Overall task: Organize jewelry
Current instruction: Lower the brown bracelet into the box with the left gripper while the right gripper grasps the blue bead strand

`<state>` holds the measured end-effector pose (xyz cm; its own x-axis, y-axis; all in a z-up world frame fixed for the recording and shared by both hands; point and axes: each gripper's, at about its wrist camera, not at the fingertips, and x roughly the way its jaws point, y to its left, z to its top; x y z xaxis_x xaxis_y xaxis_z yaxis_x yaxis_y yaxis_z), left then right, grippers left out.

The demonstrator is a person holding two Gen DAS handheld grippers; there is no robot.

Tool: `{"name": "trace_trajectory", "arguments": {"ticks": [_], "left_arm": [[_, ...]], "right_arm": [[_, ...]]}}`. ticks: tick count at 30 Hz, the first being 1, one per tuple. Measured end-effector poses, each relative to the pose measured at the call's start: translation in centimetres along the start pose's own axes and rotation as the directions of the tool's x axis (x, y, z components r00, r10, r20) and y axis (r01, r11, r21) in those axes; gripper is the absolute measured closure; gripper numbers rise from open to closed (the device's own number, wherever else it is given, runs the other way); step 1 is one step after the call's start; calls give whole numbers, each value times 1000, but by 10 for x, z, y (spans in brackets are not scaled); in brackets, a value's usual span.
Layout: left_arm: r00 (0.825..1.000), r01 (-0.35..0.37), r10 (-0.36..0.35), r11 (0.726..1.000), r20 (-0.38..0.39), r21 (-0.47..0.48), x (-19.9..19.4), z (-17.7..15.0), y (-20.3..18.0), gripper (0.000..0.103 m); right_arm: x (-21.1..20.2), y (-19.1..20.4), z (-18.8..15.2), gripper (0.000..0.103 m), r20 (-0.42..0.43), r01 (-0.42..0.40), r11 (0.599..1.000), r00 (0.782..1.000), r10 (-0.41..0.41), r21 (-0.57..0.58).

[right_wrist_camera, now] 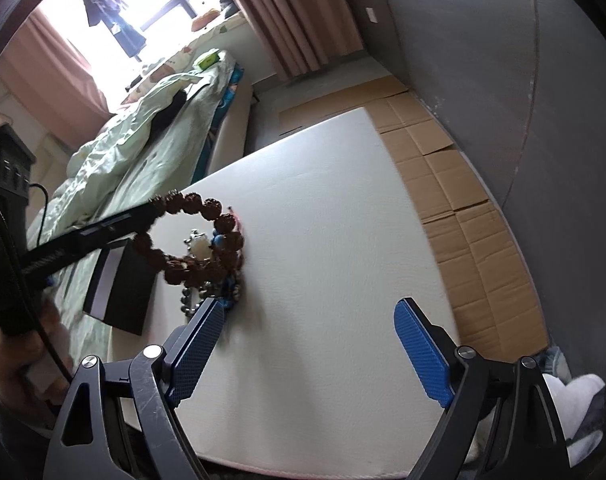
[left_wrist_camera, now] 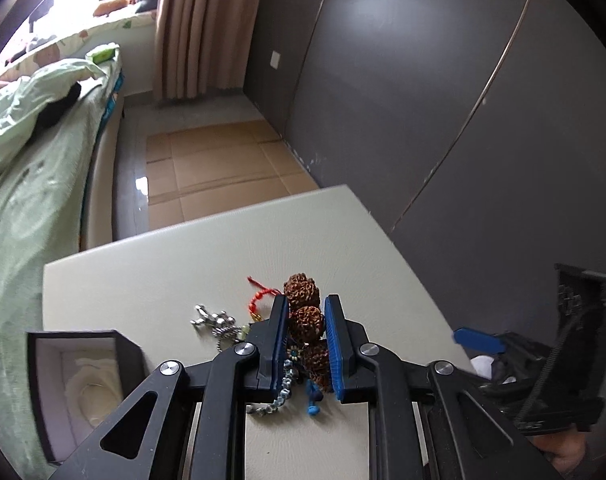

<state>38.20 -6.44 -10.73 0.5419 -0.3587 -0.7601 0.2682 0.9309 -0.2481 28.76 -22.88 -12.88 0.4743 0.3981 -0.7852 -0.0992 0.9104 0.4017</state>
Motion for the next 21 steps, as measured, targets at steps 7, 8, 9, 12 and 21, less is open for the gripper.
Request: {"name": "trace_trajectory", "arguments": {"ticks": [7,8,9,12,21], "left_arm": [[998,-32,33,999,48,-21,-31,4,17,84],[998,-37,38,999,52,-27,-35,4,21,84],[998,-41,43,999,55,-31,-37,4,22,84],[996,-58,61,997,68,-45,-48,2,32,84],[988,-111,122,987,97,-113,-79,-12,65,84]], "right_arm": [[24,29,7,20,-42,-30,996,999,27,-79],[29,33,7,21,-50,-36,996,998,32,-87],[34,38,9,22,-58,-43,995,998,38,-94],[50,48,14,25,-80,-42,992,996,32,-119],[87,70,38,28,-119,-11,988,993,-8,-153]]}}
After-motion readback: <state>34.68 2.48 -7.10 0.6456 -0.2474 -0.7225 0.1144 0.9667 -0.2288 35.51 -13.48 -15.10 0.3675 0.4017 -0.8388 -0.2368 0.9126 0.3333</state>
